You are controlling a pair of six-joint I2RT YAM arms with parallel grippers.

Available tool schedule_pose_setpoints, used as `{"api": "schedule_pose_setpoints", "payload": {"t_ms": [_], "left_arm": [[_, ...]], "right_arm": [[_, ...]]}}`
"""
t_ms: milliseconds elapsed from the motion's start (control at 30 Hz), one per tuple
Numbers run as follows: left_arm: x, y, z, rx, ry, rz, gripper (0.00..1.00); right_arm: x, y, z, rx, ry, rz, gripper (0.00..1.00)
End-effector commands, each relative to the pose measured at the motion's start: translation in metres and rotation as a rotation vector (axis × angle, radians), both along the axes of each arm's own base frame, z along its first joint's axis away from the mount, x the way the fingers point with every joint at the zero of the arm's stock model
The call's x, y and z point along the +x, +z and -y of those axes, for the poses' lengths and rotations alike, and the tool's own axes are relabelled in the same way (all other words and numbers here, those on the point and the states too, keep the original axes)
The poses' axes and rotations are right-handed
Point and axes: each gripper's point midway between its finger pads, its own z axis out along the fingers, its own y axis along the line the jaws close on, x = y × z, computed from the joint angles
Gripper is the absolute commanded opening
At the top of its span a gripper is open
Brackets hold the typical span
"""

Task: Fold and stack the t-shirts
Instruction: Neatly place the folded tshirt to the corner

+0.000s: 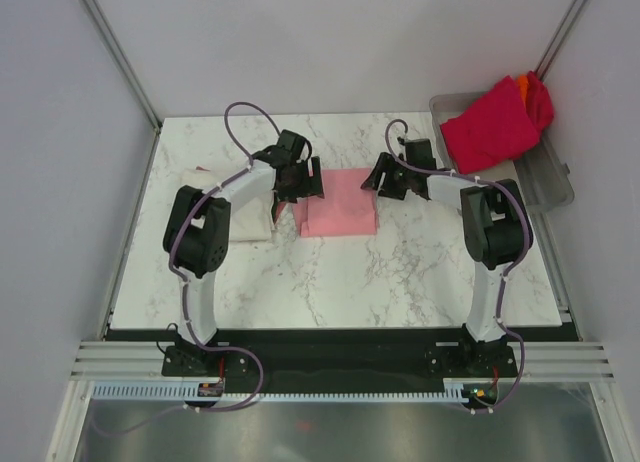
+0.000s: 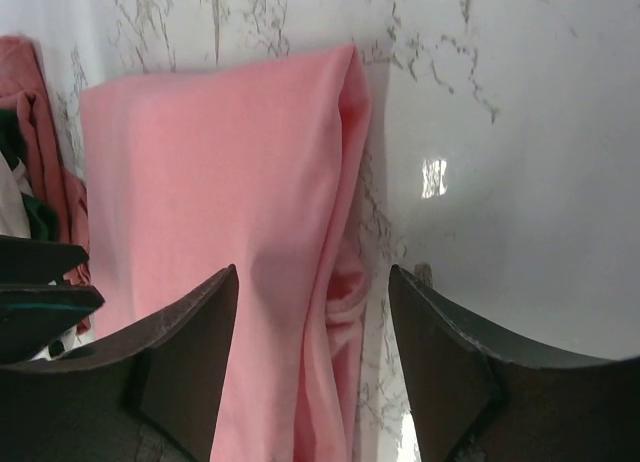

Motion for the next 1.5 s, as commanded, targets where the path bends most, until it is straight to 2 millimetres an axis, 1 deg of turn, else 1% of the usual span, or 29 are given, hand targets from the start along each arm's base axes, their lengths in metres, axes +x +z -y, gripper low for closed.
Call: {"api": "schedule_pose_setpoints", "payload": {"t_ms": [0, 33, 167, 267, 333, 433, 467, 500, 733, 900, 967, 1000, 1033, 1067, 1100, 1133, 1167, 1200, 1233, 1267, 1300, 1333, 1367, 1400, 1433, 1467], "left_arm": [[0.021, 0.011, 0.016, -0.112, -0.004, 0.024, 0.84], [0.022, 0.010, 0.016, -0.112, -0.008, 0.020, 0.83], [0.028, 0.002, 0.007, -0.106, 0.010, 0.010, 0.81], [0.033, -0.004, 0.007, -0.130, 0.007, 0.001, 0.77], [0.034, -0.008, 0.011, -0.154, -0.013, -0.009, 0.76], [0.041, -0.014, 0.011, -0.164, -0.033, -0.011, 0.74], [0.043, -0.019, 0.010, -0.171, -0.035, -0.018, 0.73], [0.042, -0.019, 0.014, -0.188, -0.048, -0.025, 0.72], [0.039, -0.028, 0.019, -0.231, -0.043, -0.065, 0.62], [0.037, -0.026, 0.022, -0.249, -0.056, -0.072, 0.50], [0.035, -0.027, 0.022, -0.249, -0.060, -0.075, 0.41], [0.035, -0.026, 0.022, -0.250, -0.061, -0.075, 0.37], [0.035, -0.026, 0.022, -0.250, -0.061, -0.075, 0.30], [0.034, -0.025, 0.023, -0.252, -0.064, -0.074, 0.27], [0.035, -0.024, 0.023, -0.255, -0.066, -0.072, 0.23], [0.034, -0.023, 0.024, -0.259, -0.069, -0.072, 0.10], [0.034, -0.021, 0.024, -0.262, -0.072, -0.070, 0.07], [0.032, -0.019, 0.026, -0.265, -0.081, -0.068, 0.02], [0.032, -0.018, 0.024, -0.261, -0.082, -0.066, 0.02], [0.032, -0.009, 0.024, -0.257, -0.089, -0.043, 0.02], [0.032, -0.006, 0.022, -0.251, -0.085, -0.035, 0.02], [0.029, -0.004, 0.019, -0.243, -0.085, -0.030, 0.02], [0.028, 0.010, 0.018, -0.244, -0.091, 0.000, 0.02], [0.027, 0.018, 0.017, -0.247, -0.093, 0.014, 0.02], [0.022, 0.020, 0.016, -0.246, -0.094, 0.013, 0.02], [0.020, 0.039, 0.016, -0.259, -0.104, 0.046, 0.02]], "right_arm": [[-0.001, -0.022, 0.000, -0.042, 0.000, -0.084, 0.70], [-0.002, -0.024, -0.001, -0.047, 0.004, -0.091, 0.68], [-0.001, -0.027, -0.008, -0.066, 0.014, -0.091, 0.65], [-0.001, -0.030, -0.008, -0.071, 0.015, -0.096, 0.63], [0.000, -0.031, -0.008, -0.076, 0.012, -0.094, 0.60], [0.001, -0.032, -0.009, -0.073, 0.018, -0.095, 0.58], [0.001, -0.033, -0.009, -0.072, 0.020, -0.097, 0.57], [0.001, -0.032, -0.009, -0.071, 0.020, -0.096, 0.57], [0.001, -0.033, -0.014, -0.063, 0.039, -0.099, 0.51], [-0.001, -0.029, -0.020, -0.072, 0.056, -0.095, 0.47], [0.001, -0.026, -0.023, -0.074, 0.061, -0.088, 0.43], [0.001, -0.024, -0.025, -0.075, 0.063, -0.089, 0.37], [0.001, -0.026, -0.025, -0.076, 0.065, -0.093, 0.35], [0.002, -0.024, -0.028, -0.076, 0.071, -0.088, 0.31], [0.002, -0.023, -0.030, -0.077, 0.074, -0.089, 0.23], [0.001, -0.023, -0.032, -0.079, 0.080, -0.090, 0.19], [0.003, -0.019, -0.035, -0.077, 0.085, -0.081, 0.15], [0.002, -0.019, -0.036, -0.079, 0.086, -0.086, 0.00], [0.002, -0.015, -0.037, -0.079, 0.088, -0.082, 0.00], [0.002, -0.011, -0.038, -0.079, 0.093, -0.075, 0.00], [0.001, -0.007, -0.039, -0.080, 0.095, -0.069, 0.00], [0.002, 0.007, -0.039, -0.084, 0.093, -0.042, 0.00], [0.000, 0.011, -0.039, -0.095, 0.095, -0.033, 0.00], [-0.002, 0.017, -0.039, -0.100, 0.097, -0.025, 0.00], [-0.003, 0.033, -0.039, -0.098, 0.097, 0.004, 0.00], [-0.006, 0.038, -0.039, -0.104, 0.099, 0.014, 0.00]]}}
